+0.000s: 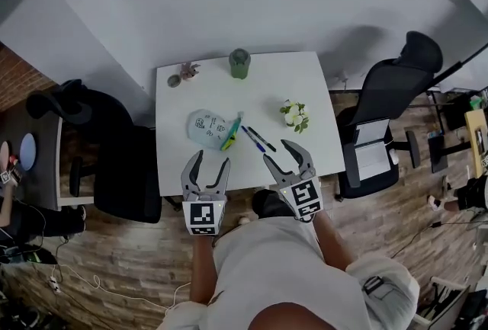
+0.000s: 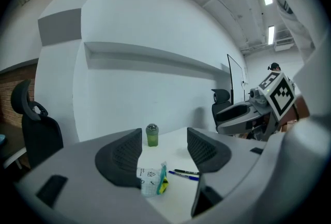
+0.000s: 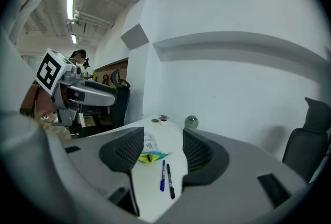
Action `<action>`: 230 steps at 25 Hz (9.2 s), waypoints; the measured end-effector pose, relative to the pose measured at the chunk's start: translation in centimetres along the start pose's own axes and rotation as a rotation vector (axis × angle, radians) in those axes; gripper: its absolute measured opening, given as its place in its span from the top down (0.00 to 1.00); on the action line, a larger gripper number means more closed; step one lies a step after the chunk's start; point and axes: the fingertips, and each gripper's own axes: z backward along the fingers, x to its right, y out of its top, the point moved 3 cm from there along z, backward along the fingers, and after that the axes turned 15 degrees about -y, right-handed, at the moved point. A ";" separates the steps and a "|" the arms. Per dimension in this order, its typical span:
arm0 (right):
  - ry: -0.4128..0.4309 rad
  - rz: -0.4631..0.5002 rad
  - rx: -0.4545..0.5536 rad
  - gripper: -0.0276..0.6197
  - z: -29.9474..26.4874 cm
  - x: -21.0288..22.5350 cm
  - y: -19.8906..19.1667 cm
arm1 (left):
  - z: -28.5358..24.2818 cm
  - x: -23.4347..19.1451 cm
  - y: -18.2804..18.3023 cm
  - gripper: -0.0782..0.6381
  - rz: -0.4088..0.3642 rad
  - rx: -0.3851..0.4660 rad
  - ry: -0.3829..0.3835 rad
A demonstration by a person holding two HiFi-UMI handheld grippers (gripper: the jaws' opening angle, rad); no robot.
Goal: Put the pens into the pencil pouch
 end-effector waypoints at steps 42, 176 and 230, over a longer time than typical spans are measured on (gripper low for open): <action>0.274 0.106 -0.658 0.77 -13.1 -4.4 -21.7 | -14.0 -2.5 -18.4 0.63 0.195 -0.497 -0.196; 0.476 0.311 -0.462 0.86 -15.5 -7.9 -16.6 | -14.6 -5.7 -18.0 0.88 0.316 -0.477 -0.233; -0.009 -0.087 0.065 0.57 -10.7 1.3 1.3 | -11.8 -7.2 -2.2 0.51 -0.015 -0.073 -0.158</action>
